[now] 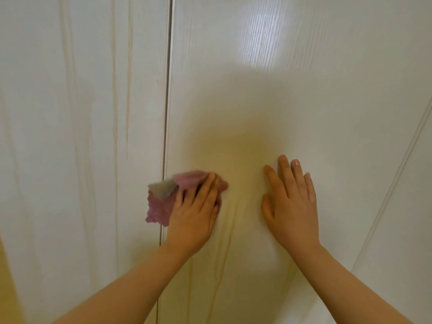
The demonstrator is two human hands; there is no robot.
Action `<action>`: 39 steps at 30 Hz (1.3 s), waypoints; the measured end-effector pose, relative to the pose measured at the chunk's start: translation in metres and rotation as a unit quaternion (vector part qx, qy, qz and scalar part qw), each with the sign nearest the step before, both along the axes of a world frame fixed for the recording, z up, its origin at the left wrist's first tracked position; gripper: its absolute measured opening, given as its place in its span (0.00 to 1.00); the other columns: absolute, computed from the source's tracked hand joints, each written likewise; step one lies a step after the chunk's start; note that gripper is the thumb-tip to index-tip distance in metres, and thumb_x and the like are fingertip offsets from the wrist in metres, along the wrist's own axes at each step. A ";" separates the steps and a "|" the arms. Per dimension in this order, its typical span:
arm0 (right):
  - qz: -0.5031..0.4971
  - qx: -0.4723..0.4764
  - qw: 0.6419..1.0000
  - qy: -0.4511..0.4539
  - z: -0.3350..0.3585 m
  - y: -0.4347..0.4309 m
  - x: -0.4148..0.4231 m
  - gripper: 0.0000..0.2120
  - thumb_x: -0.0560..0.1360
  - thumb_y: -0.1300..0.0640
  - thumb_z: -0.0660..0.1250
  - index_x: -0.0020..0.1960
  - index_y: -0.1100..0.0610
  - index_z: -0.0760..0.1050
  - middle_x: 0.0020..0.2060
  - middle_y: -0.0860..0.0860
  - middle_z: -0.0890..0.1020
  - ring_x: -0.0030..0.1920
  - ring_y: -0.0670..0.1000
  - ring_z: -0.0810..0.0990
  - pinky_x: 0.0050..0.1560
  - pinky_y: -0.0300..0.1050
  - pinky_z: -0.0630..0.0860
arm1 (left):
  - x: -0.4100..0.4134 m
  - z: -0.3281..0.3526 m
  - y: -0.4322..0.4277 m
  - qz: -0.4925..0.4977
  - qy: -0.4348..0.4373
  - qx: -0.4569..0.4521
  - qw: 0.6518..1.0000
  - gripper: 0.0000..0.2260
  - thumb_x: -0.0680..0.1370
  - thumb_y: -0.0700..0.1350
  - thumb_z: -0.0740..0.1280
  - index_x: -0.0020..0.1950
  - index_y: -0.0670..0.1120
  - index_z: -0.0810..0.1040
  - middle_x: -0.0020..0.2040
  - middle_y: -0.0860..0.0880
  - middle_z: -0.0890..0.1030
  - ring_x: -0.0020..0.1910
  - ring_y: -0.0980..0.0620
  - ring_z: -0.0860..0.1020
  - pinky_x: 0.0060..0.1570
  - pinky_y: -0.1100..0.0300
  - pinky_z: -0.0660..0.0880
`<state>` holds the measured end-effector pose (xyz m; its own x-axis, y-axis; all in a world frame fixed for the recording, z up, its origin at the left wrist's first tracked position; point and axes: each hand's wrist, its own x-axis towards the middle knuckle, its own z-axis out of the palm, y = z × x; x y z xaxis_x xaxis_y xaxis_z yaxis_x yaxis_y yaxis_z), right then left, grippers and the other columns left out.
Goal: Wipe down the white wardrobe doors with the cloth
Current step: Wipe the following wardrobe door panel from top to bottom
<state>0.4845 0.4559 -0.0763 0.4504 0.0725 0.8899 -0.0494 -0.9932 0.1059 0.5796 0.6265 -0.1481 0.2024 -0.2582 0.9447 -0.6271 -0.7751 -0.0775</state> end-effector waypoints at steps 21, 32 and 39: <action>0.007 0.002 0.999 -0.040 -0.004 -0.020 -0.010 0.20 0.70 0.58 0.55 0.61 0.55 0.68 0.68 0.57 0.65 0.69 0.57 0.62 0.68 0.54 0.53 | 0.000 0.056 -0.007 -0.061 -0.074 0.075 0.993 0.20 0.77 0.45 0.61 0.68 0.45 0.66 0.66 0.46 0.67 0.56 0.45 0.72 0.47 0.50 0.75; -0.002 0.012 1.000 0.009 -0.017 -0.030 -0.018 0.23 0.70 0.59 0.52 0.64 0.56 0.67 0.69 0.60 0.67 0.70 0.58 0.58 0.69 0.58 0.56 | 0.003 0.051 -0.013 -0.114 -0.060 0.118 0.985 0.21 0.83 0.45 0.50 0.75 0.40 0.56 0.71 0.42 0.66 0.65 0.42 0.66 0.65 0.52 0.63; 0.008 -0.014 1.000 0.013 -0.017 -0.040 -0.024 0.21 0.71 0.59 0.53 0.64 0.53 0.67 0.69 0.58 0.68 0.70 0.59 0.60 0.71 0.53 0.51 | -0.018 0.015 -0.016 -0.132 0.130 0.229 0.956 0.18 0.74 0.67 0.63 0.61 0.62 0.74 0.59 0.59 0.77 0.58 0.57 0.75 0.60 0.58 0.72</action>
